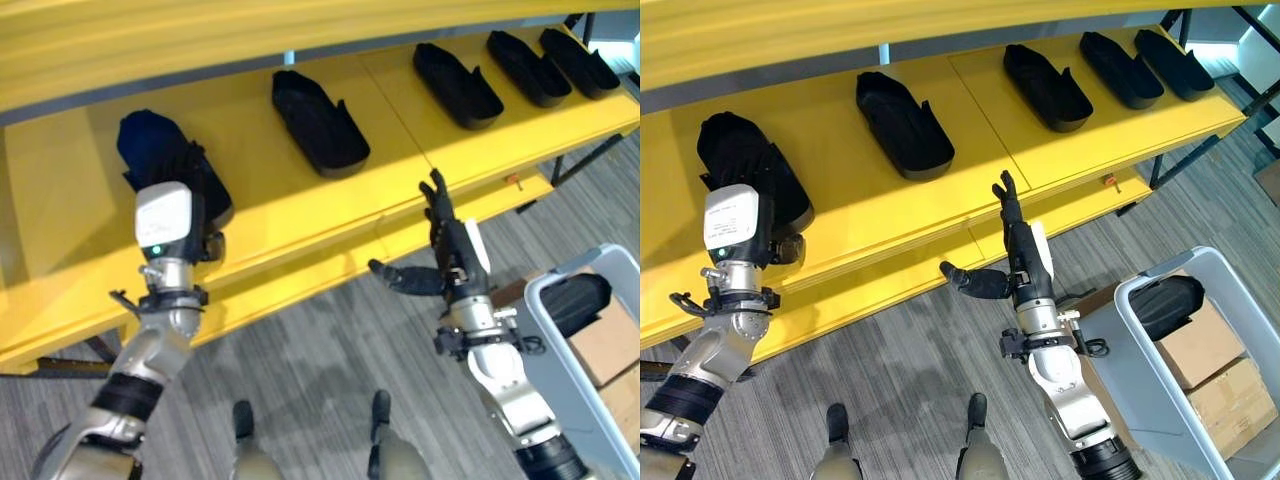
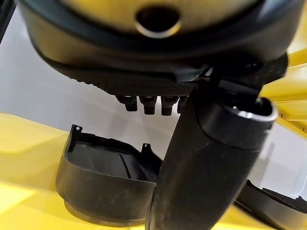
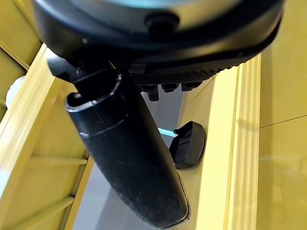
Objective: Move parts from the plastic box to the shelf.
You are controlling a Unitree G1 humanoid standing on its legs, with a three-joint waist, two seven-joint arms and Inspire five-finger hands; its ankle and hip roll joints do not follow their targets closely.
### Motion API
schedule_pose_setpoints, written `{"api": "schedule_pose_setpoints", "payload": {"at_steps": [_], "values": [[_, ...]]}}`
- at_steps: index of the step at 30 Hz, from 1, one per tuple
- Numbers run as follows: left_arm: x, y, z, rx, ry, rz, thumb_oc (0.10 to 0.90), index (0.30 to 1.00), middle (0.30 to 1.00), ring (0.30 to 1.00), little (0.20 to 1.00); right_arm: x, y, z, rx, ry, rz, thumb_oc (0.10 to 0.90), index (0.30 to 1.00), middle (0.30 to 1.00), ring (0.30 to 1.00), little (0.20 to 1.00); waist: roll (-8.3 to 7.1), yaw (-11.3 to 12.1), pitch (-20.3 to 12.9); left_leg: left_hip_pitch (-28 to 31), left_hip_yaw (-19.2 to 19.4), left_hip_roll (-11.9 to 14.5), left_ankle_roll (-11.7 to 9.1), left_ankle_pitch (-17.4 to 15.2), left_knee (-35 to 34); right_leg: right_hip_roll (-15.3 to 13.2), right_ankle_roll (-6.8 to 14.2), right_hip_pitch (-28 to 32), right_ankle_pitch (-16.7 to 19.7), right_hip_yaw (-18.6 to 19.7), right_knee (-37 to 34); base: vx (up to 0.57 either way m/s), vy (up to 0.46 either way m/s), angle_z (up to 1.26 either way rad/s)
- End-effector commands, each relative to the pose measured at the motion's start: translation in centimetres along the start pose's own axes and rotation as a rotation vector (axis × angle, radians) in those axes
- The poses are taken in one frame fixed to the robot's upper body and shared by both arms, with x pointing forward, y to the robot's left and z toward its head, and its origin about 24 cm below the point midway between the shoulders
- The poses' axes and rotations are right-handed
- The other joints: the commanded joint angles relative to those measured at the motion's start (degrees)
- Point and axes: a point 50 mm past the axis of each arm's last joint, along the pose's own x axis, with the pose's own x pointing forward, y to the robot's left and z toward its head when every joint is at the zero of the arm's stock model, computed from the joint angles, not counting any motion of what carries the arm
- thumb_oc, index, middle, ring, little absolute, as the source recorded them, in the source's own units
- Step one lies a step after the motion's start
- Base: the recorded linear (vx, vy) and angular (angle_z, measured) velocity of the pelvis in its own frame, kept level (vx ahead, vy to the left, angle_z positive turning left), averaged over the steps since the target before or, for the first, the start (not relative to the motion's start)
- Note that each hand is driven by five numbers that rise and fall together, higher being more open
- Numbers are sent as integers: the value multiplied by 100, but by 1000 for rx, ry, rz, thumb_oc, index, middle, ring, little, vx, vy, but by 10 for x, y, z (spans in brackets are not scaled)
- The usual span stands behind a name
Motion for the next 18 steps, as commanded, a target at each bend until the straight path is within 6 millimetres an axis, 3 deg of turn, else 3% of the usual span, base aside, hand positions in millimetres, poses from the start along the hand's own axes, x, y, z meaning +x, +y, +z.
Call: {"api": "schedule_pose_setpoints", "payload": {"at_steps": [1,18], "values": [[50,54,39,-31,-147,314,900,1000,1000,1000,1000,24,-12,65,-2,-365,-51,900,1000,1000,1000,1000,123,-70,-66,588,425,-339,551,-427,-47,64,23,272,-159,63,175,0,0,0],[55,55,45,-14,-157,329,900,1000,1000,1000,1000,24,-12,65,-10,-367,-56,900,1000,1000,1000,1000,114,-112,-7,572,461,-363,575,-448,-47,68,29,214,-130,123,158,1,0,0]]}}
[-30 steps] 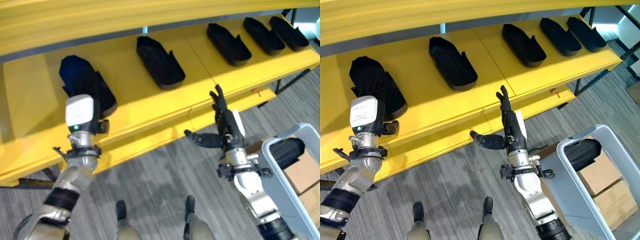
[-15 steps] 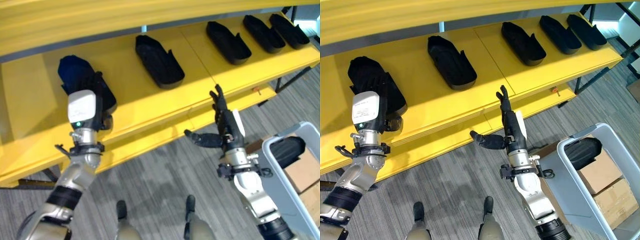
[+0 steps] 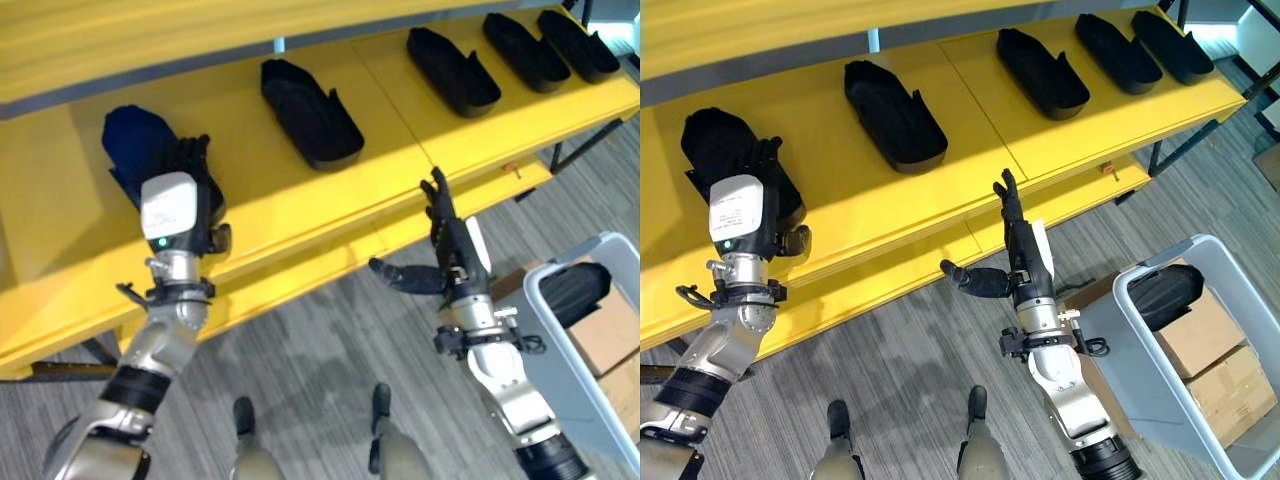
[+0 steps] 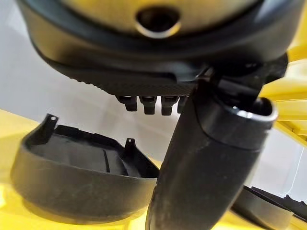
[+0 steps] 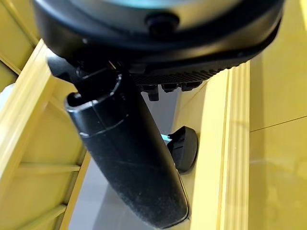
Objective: Move parts from the plastic box to the shelf.
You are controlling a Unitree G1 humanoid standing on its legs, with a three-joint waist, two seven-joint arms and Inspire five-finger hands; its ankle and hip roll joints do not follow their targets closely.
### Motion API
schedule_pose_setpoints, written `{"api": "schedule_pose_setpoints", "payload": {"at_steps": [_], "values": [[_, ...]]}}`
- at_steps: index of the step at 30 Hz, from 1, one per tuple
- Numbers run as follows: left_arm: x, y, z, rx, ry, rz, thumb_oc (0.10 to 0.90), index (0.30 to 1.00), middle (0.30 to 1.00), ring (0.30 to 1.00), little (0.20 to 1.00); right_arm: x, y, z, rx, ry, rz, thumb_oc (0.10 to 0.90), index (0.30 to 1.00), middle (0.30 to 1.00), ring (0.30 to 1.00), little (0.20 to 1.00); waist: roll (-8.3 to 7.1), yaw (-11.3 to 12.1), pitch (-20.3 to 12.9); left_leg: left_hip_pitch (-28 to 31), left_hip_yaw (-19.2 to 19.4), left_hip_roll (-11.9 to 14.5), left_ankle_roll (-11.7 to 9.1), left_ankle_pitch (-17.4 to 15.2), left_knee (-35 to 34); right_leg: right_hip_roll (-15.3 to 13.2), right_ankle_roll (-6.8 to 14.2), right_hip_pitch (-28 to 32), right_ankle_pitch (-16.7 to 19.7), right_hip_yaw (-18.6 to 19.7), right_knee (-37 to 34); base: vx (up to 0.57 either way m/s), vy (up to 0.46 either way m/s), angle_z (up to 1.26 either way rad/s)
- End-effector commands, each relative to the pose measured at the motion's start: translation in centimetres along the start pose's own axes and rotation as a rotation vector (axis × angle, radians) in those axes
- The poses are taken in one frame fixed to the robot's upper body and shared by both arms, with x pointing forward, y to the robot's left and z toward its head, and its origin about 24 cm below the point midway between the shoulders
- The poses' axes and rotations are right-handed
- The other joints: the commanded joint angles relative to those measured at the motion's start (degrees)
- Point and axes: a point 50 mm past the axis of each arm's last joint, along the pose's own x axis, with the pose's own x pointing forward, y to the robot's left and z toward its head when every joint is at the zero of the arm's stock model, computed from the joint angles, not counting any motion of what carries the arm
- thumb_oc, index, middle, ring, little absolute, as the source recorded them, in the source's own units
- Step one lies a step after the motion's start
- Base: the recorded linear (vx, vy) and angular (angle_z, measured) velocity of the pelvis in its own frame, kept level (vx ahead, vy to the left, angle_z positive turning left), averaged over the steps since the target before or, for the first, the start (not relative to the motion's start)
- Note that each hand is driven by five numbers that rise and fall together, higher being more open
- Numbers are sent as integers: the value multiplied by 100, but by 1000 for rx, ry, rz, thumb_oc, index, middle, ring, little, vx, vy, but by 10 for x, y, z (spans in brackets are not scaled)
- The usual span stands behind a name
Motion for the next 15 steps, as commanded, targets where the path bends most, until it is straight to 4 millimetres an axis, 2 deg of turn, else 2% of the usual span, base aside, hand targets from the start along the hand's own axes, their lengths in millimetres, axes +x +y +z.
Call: {"api": "schedule_pose_setpoints", "payload": {"at_steps": [1,8,15], "values": [[50,51,34,16,-140,301,900,1000,1000,1000,1000,23,-11,64,-6,-362,-49,900,1000,1000,1000,1000,76,-22,-132,567,422,-362,576,-434,-47,70,26,234,-133,93,156,0,0,0],[51,48,20,72,-90,289,900,1000,1000,1000,1000,22,-12,64,-7,-362,-49,900,1000,1000,1000,1000,42,-31,-86,545,452,-386,593,-441,-47,55,36,172,-99,140,155,-4,12,-3],[53,53,-5,182,-37,273,900,1000,1000,1000,1000,21,-10,65,0,-373,-40,900,1000,1000,1000,1000,4,-10,-4,425,455,-466,626,-422,-47,3,65,53,-44,159,169,-10,29,-2]]}}
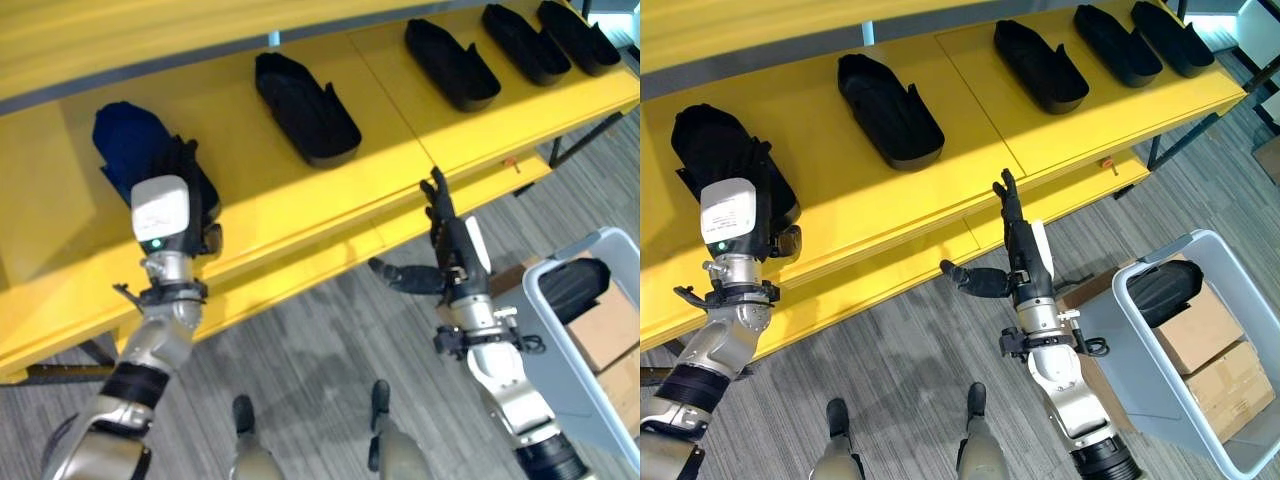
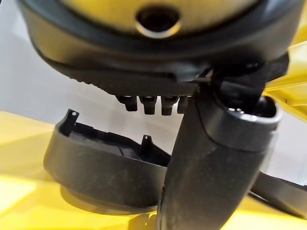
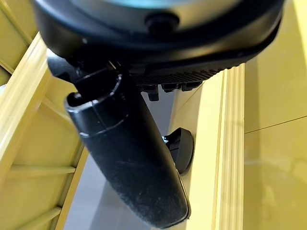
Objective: Move parts from the plastic box to the shelf.
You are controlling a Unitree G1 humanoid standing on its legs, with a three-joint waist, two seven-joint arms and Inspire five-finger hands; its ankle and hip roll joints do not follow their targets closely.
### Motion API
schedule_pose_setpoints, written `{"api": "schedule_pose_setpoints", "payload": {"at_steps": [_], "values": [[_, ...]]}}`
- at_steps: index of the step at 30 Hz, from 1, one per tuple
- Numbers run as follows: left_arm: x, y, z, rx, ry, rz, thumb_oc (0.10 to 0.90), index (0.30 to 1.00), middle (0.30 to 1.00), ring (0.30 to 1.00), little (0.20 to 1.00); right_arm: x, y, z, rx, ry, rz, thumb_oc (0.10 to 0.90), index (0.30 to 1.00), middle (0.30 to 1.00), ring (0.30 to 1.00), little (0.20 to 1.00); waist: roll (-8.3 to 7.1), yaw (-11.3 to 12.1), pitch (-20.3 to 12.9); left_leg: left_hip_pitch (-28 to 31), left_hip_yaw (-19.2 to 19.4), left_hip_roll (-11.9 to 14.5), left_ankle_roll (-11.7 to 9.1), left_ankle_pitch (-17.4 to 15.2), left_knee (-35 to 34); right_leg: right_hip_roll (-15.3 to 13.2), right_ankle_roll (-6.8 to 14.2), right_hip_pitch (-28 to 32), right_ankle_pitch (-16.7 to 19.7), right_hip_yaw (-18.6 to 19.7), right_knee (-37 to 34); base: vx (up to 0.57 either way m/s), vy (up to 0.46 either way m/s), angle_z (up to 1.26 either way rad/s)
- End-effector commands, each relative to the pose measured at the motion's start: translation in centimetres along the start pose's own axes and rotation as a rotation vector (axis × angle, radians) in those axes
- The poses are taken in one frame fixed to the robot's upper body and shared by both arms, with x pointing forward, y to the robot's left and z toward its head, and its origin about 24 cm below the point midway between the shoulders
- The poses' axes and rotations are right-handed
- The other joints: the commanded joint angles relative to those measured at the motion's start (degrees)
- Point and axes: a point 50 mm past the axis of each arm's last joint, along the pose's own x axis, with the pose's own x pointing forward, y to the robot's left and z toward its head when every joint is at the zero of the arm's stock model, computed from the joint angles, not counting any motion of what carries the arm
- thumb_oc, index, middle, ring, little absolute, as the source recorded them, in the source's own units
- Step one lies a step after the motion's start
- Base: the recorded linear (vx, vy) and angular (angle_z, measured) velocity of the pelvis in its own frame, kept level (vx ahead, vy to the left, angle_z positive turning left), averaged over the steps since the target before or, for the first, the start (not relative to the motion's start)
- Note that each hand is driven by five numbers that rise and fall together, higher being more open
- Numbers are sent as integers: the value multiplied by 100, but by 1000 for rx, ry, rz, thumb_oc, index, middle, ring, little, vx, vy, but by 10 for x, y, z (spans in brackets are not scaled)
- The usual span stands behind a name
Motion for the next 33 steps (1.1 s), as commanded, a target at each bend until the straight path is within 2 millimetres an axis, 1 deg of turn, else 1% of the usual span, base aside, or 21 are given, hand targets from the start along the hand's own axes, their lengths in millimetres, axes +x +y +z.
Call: {"api": "schedule_pose_setpoints", "payload": {"at_steps": [1,15,33], "values": [[51,55,9,94,-70,276,900,1000,1000,1000,1000,21,-10,65,1,-375,-38,900,1000,1000,1000,1000,38,-14,-13,474,385,-474,645,-398,-46,-6,66,168,-47,51,174,-12,33,1],[53,58,-6,188,-52,258,900,1000,1000,1000,1000,16,-14,64,-31,-380,-49,900,1000,1000,1000,1000,-47,-14,49,413,419,-565,688,-411,-46,-81,106,97,16,108,141,-7,22,0],[46,56,-19,242,-47,224,900,1000,1000,1000,1000,16,-15,65,-37,-383,-51,900,1000,1000,1000,1000,-16,44,92,387,404,-629,715,-409,-38,-118,110,92,29,96,153,-1,2,0]]}}
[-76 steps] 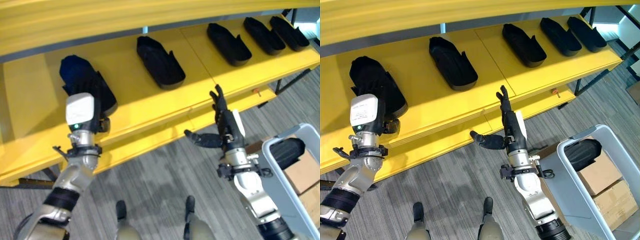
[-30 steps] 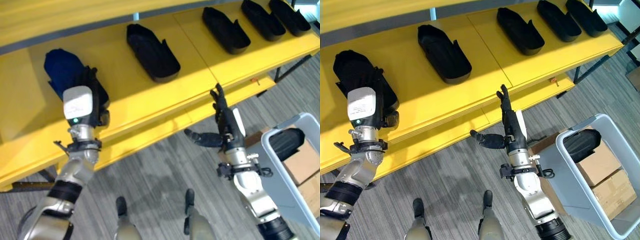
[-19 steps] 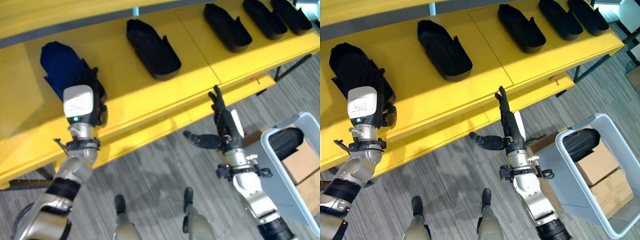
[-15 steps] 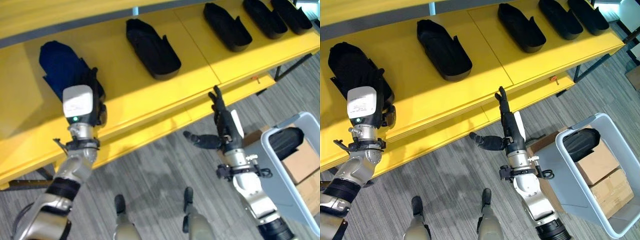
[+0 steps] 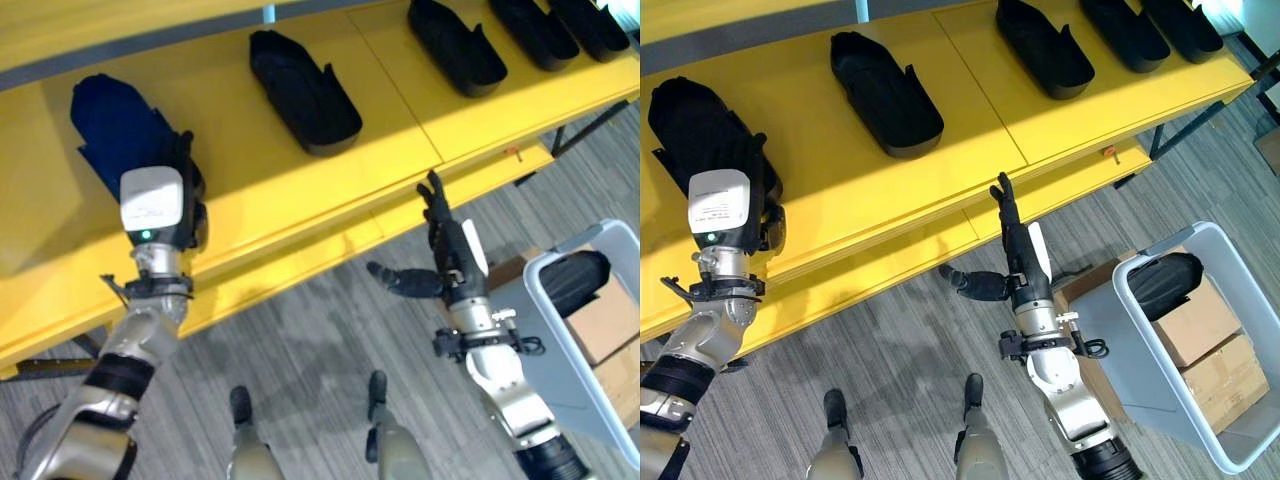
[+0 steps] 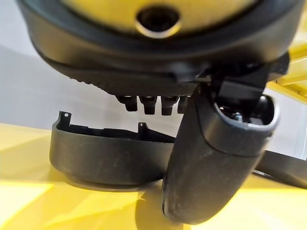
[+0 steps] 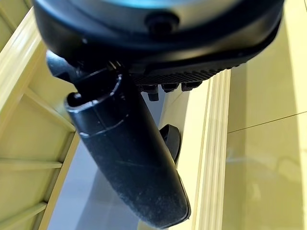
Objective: Move parts from the plastic box to the shelf.
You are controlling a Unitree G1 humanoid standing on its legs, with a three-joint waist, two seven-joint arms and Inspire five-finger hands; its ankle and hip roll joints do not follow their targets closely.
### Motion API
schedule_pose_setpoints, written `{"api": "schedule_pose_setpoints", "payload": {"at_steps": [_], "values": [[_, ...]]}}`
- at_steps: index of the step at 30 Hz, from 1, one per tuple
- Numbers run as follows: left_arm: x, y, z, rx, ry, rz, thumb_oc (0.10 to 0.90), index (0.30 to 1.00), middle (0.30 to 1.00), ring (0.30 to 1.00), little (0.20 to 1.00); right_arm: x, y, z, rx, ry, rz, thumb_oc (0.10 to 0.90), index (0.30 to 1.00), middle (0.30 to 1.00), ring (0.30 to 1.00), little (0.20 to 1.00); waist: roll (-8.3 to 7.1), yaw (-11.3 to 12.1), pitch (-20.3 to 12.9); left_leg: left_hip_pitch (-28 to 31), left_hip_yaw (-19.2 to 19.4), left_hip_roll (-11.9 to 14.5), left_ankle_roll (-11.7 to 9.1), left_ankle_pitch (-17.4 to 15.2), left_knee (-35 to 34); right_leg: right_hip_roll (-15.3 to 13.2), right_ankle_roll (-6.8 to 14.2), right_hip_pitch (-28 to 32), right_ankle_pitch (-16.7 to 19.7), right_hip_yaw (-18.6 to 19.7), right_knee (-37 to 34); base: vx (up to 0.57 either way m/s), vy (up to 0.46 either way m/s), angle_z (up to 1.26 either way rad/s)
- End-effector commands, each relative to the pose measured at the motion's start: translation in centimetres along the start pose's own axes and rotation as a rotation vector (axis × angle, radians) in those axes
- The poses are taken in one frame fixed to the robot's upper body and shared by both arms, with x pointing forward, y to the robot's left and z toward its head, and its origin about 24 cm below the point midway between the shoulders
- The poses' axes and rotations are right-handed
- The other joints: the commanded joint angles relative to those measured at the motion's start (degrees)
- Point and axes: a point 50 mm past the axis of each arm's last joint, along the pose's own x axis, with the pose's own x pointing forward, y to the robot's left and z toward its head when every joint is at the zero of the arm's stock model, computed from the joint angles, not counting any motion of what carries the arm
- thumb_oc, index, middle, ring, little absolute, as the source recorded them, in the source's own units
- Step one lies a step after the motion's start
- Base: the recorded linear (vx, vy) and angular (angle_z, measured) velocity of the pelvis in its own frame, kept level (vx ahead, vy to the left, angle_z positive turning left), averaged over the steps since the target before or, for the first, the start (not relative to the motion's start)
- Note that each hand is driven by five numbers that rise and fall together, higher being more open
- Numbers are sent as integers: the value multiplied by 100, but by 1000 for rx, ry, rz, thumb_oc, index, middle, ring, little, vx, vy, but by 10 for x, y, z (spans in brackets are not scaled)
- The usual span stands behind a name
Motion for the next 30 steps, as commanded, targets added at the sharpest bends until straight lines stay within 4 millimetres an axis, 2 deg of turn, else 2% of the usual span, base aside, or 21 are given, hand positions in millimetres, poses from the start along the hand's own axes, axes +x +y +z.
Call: {"api": "schedule_pose_setpoints", "payload": {"at_steps": [1,30], "values": [[37,47,-18,131,7,208,900,1000,1000,1000,1000,18,-19,66,-17,-385,-71,900,1000,1000,1000,1000,33,33,-72,454,399,-620,727,-421,-39,-113,123,166,-3,78,153,0,0,0],[23,42,-31,169,14,168,900,1000,1000,1000,1000,18,-21,67,-30,-391,-84,900,1000,1000,1000,1000,58,97,-44,458,344,-633,743,-429,-42,-123,117,202,-20,24,167,0,0,0]]}}
